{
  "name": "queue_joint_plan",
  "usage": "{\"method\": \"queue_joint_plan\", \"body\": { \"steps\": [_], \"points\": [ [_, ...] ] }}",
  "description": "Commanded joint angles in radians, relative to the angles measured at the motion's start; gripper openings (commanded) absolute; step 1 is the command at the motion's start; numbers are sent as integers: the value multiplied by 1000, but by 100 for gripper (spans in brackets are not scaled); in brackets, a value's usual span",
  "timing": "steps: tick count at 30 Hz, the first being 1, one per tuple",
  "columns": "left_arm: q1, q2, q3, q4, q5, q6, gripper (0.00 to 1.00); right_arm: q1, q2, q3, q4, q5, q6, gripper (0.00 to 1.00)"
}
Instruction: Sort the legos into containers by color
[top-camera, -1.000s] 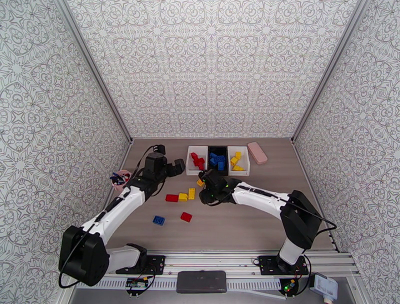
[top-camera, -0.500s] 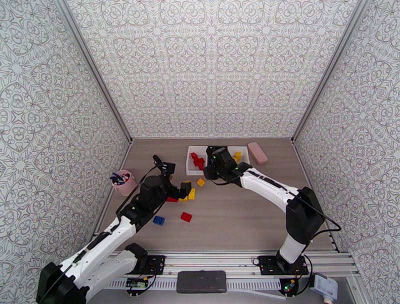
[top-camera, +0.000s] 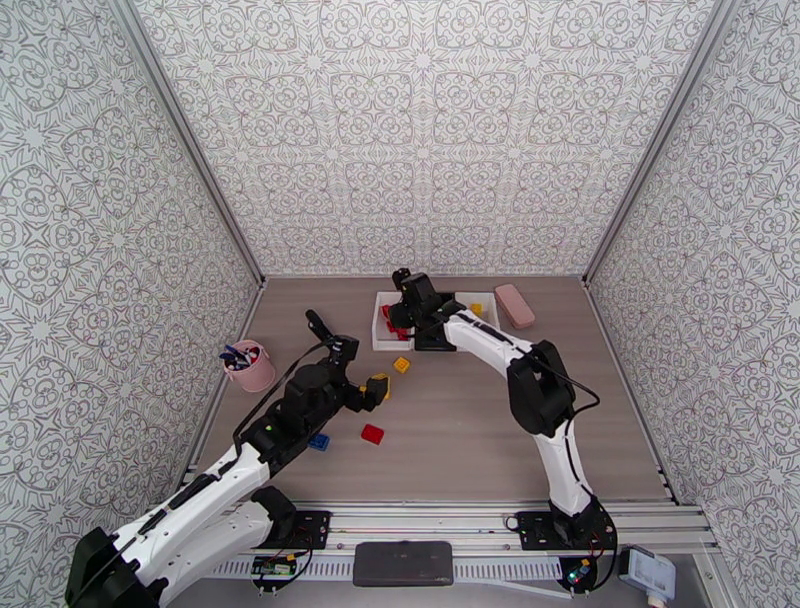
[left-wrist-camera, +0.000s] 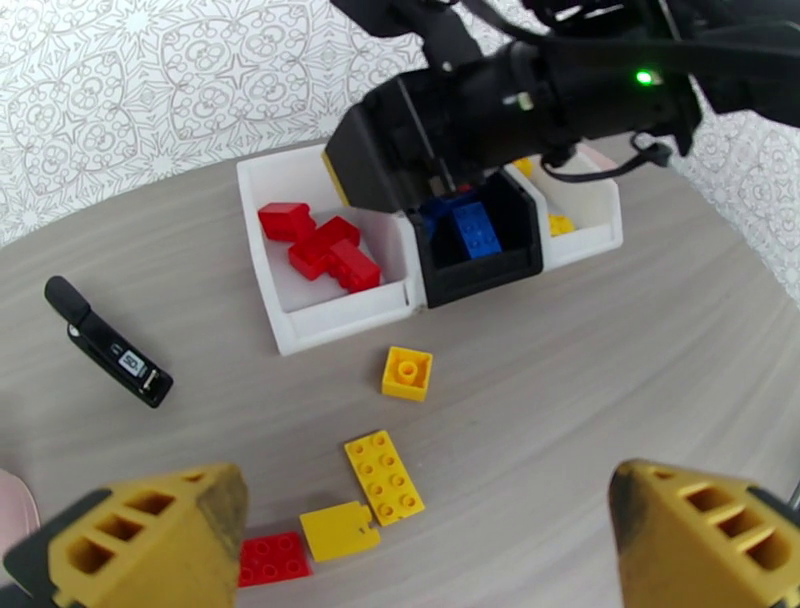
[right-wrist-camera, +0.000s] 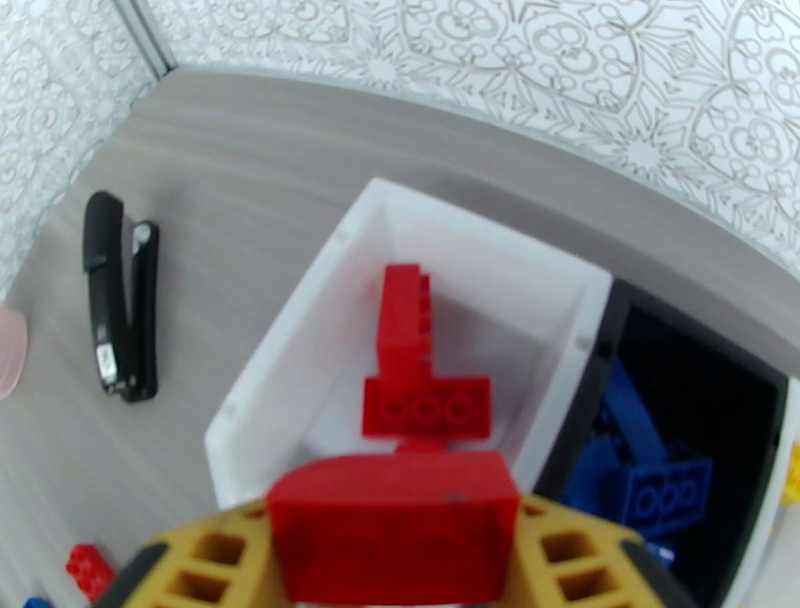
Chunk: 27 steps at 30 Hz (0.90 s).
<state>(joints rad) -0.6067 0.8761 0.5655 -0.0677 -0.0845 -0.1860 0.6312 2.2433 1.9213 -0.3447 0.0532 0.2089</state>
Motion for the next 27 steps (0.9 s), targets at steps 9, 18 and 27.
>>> {"method": "queue_joint_plan", "body": {
  "steps": [9, 18, 27],
  "points": [
    [22, 17, -2, -11, -18, -24, 100, -27, 187, 281, -62, -1, -38, 44],
    [66, 63, 46, -107, -43, -107, 100, -27, 13, 117, -10, -26, -86, 75],
    [120, 245, 182, -288, -59, -216, 99, -27, -355, -404, 281, -72, -152, 86]
  ]
}}
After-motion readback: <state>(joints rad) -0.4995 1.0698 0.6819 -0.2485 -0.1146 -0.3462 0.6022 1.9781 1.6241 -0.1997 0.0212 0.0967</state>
